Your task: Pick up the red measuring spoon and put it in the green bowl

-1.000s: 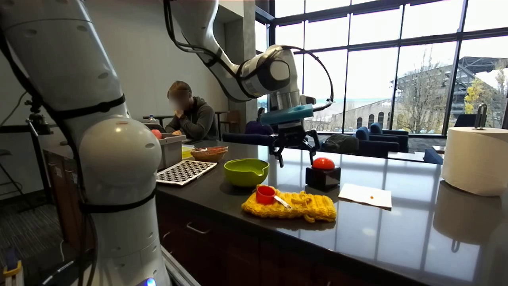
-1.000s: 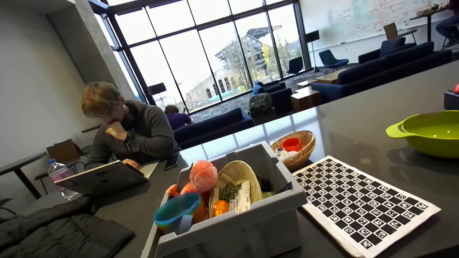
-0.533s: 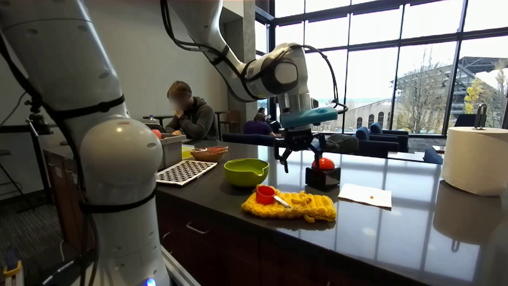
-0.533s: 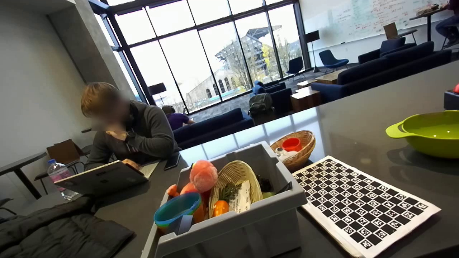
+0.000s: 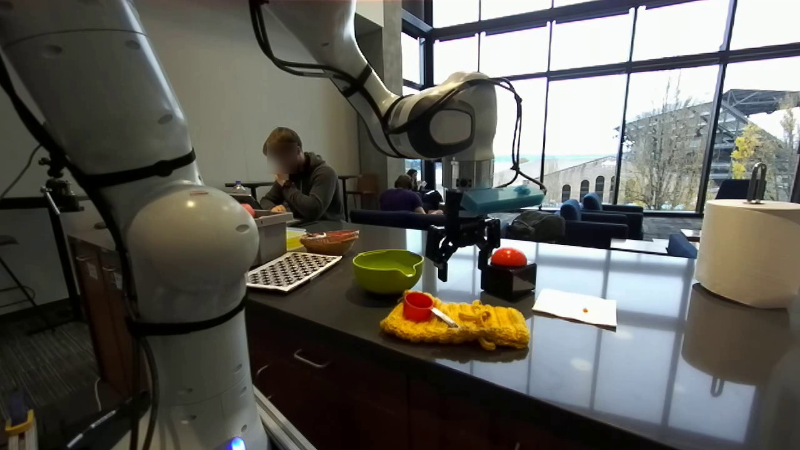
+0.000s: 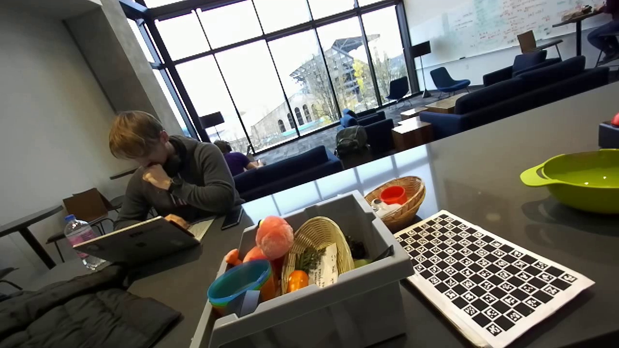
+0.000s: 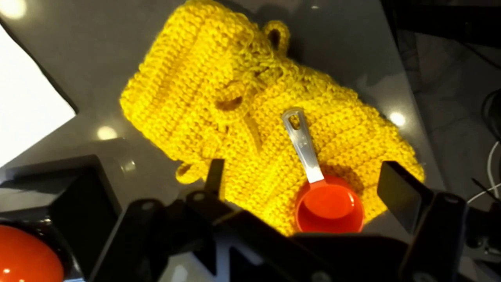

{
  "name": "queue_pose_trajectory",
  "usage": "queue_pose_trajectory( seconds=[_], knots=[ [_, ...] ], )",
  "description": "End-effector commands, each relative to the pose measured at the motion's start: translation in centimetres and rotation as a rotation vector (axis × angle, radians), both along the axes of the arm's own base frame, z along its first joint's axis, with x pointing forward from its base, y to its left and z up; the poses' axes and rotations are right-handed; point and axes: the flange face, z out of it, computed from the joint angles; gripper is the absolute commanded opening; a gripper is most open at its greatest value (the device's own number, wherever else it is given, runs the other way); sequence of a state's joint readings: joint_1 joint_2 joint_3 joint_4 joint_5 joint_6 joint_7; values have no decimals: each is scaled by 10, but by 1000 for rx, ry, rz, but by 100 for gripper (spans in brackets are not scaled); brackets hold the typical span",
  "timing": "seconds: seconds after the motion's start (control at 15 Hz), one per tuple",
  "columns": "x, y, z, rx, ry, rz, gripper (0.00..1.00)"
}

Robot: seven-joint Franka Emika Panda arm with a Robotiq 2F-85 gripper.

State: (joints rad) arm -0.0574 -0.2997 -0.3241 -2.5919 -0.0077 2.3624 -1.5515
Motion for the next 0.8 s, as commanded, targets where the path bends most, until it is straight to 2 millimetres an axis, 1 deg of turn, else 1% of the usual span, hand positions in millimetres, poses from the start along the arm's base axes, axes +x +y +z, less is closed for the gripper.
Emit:
queue_pose_trajectory(
  seconds=[0.0,0.67,0.73],
  knots=[
    [0,0,0,1,5,8,100],
    [0,1,-1,0,8,8,100],
    [1,6,-4,2,5,13,100]
  ],
)
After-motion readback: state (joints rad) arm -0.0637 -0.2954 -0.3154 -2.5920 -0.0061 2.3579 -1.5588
